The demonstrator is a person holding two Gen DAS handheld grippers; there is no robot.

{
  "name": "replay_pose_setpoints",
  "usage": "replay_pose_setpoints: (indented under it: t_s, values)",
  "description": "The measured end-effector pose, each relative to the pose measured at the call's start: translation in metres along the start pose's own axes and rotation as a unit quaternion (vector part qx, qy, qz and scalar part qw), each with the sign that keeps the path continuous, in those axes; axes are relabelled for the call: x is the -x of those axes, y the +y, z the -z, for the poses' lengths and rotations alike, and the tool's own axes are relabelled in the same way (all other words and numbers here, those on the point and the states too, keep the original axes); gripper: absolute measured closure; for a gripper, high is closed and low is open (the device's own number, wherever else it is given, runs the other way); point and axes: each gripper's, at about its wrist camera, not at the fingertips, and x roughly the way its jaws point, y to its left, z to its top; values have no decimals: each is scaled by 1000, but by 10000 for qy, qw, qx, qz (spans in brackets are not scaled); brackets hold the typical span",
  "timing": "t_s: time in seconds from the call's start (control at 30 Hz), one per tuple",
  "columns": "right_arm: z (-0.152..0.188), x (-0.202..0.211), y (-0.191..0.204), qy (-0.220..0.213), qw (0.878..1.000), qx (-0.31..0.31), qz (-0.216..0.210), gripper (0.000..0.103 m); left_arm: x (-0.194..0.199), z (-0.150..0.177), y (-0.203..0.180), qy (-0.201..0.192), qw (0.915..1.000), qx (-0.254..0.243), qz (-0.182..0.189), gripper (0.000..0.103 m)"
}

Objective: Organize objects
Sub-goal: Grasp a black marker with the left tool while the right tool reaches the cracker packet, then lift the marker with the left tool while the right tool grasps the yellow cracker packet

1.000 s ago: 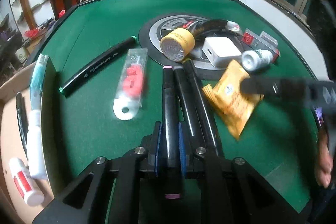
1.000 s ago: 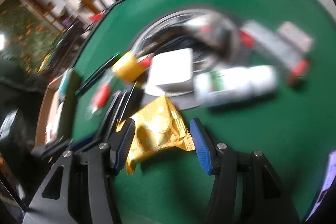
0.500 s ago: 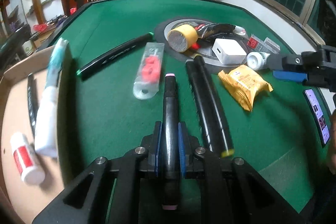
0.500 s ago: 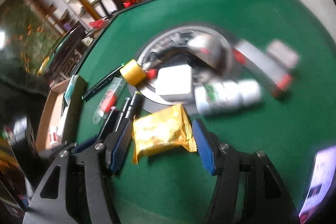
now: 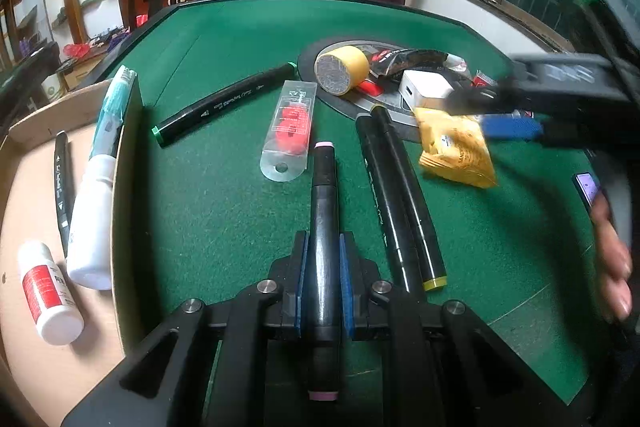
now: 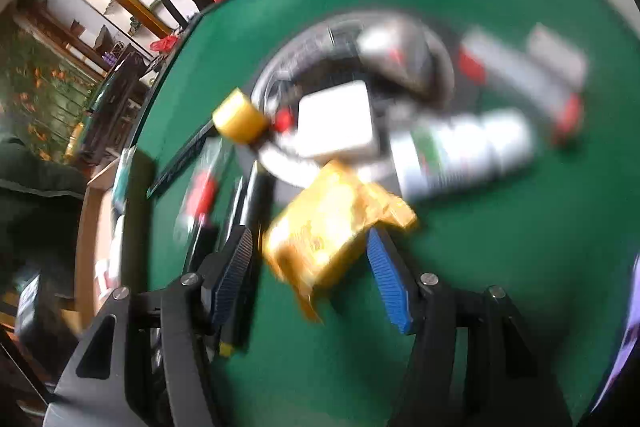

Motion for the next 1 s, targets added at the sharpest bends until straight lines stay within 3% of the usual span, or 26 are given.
replay_pose_setpoints:
  t_s: [0.13,0.37,0.43,0.47,0.57,1.0]
  values:
    - [-20,-23,19,134,9976,499,464,42,0,0,1,-2,10000,30,13,91]
    - [3,-33,40,100,9803,1351,1439,42,-1,0,-2,-8,9999,-101,-108,91]
    - [8,-31,34,9,9816,1364,1336,48,-2,-1,-2,-45,9999,-63,-137,91]
    - [10,-29,32,-25,9818,1368,1316,56,-3,-2,-2,-64,9999,-17,-126,91]
    - [8,-20,22,-94,9875,1204,1017,61,-1,-3,5,-129,9995,260,132,92]
    - [8,15,27,-416,9911,1182,451,61,23,-5,11,-311,9986,423,61,91]
